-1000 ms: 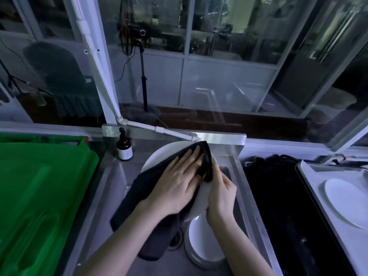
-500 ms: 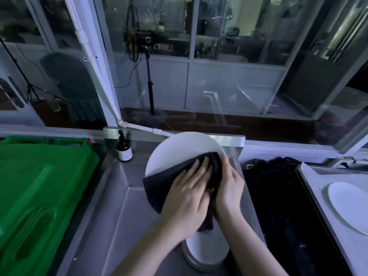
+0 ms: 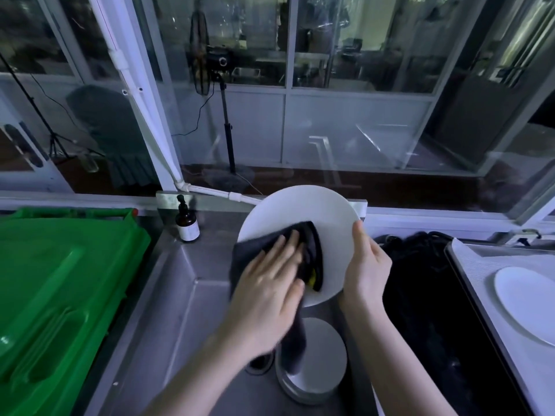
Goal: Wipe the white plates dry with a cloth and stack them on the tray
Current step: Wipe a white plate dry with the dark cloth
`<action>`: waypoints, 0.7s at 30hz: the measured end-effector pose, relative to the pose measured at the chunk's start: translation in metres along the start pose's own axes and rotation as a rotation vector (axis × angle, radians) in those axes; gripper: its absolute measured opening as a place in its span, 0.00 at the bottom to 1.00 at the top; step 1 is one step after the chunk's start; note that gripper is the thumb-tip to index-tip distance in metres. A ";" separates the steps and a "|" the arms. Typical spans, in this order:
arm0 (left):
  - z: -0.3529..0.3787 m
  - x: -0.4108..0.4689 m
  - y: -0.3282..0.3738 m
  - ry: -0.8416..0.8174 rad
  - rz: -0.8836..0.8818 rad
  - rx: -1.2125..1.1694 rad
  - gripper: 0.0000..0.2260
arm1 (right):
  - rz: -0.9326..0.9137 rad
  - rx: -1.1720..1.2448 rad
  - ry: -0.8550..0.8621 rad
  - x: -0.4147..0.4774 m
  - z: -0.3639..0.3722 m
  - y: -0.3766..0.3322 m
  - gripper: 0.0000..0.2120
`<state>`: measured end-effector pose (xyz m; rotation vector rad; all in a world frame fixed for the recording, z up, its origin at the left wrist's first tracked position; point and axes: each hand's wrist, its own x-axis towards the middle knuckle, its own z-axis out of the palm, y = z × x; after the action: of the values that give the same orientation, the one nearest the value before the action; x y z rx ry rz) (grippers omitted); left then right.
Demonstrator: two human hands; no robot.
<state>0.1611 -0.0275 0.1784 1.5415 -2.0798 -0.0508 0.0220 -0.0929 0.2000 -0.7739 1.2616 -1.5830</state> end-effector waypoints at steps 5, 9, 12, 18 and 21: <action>0.007 0.020 0.010 -0.073 0.002 -0.067 0.28 | 0.014 -0.025 -0.086 -0.014 0.001 0.012 0.24; 0.001 0.059 -0.012 -0.059 -0.011 0.016 0.27 | 0.105 -0.082 -0.184 -0.027 -0.005 0.020 0.28; -0.008 0.073 -0.033 0.004 0.011 0.039 0.22 | 0.081 -0.198 -0.353 -0.029 -0.018 0.017 0.26; -0.033 0.062 -0.053 0.126 -0.251 -0.501 0.17 | -0.122 -0.431 -0.604 -0.006 -0.038 -0.019 0.23; -0.037 0.056 -0.046 0.161 -0.223 -0.468 0.12 | -0.215 -0.573 -0.668 0.006 -0.036 -0.032 0.22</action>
<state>0.2070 -0.0834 0.2167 1.4200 -1.6170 -0.4473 -0.0211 -0.0846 0.2208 -1.6819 1.1395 -0.9590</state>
